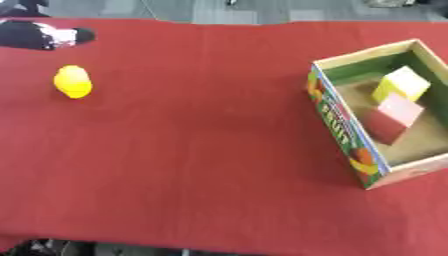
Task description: Pick up the objects with one hand, pass them to the other hand, and then place them into the box on the other side of the table.
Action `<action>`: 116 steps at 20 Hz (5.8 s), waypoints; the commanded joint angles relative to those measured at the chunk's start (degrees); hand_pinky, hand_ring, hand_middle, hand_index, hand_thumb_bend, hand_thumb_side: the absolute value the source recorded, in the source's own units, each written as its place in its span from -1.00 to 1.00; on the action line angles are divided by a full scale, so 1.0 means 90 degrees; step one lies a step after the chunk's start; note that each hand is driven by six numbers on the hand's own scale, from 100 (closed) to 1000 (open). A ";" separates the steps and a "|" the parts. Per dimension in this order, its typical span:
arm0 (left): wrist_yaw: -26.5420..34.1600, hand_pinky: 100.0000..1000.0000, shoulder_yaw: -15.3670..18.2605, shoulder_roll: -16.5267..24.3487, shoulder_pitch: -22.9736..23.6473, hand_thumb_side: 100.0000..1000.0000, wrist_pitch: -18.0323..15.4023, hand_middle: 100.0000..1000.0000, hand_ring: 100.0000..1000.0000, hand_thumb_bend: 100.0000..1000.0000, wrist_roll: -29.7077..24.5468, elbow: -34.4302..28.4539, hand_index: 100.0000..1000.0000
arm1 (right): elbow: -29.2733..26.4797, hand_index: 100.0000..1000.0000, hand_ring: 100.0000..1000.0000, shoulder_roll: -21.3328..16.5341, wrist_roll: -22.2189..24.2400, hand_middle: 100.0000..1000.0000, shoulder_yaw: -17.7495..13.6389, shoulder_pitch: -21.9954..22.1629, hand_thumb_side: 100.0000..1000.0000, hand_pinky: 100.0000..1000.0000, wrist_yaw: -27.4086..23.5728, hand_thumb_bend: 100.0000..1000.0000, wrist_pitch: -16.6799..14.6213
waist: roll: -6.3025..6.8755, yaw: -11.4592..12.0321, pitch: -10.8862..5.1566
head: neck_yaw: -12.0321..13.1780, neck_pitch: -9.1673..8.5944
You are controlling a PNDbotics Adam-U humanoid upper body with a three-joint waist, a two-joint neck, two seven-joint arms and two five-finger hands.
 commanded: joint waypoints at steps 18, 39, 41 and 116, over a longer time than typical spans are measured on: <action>-0.1015 0.58 -0.0452 0.0396 -0.0532 -0.19 -0.0933 0.49 0.56 0.98 -0.1469 0.1264 0.69 | 0.0149 1.00 1.00 0.0774 0.1885 0.82 0.1807 -0.0381 -0.08 0.96 0.1151 -1.00 -0.0318 | -0.0049 0.0026 -0.0111 | -0.0210 -0.0129; -0.2135 0.56 -0.0364 0.0190 -0.0990 -0.19 -0.1037 0.51 0.59 0.96 -0.1573 0.2567 0.70 | 0.0340 1.00 1.00 0.1016 0.1853 0.89 0.1993 -0.0388 0.33 1.00 0.1393 -1.00 0.0029 | -0.0071 0.0097 0.0001 | -0.0128 -0.0167; -0.2149 0.55 -0.0350 0.0143 -0.1034 -0.15 -0.1018 0.50 0.58 0.87 -0.1505 0.2730 0.69 | 0.0356 1.00 1.00 0.1035 0.1752 0.89 0.1942 -0.0401 0.31 1.00 0.1371 -1.00 0.0149 | -0.0082 0.0090 0.0033 | -0.0117 -0.0192; 0.0890 0.24 -0.0962 -0.1257 0.0772 -0.50 -0.1159 -0.09 0.01 -1.00 0.1542 -0.2588 0.01 | 0.1272 0.99 1.00 0.1122 0.1024 0.87 0.1935 -0.1422 -0.39 0.89 0.3581 -1.00 -0.0839 | -0.0139 0.0170 0.0088 | -0.0621 -0.0189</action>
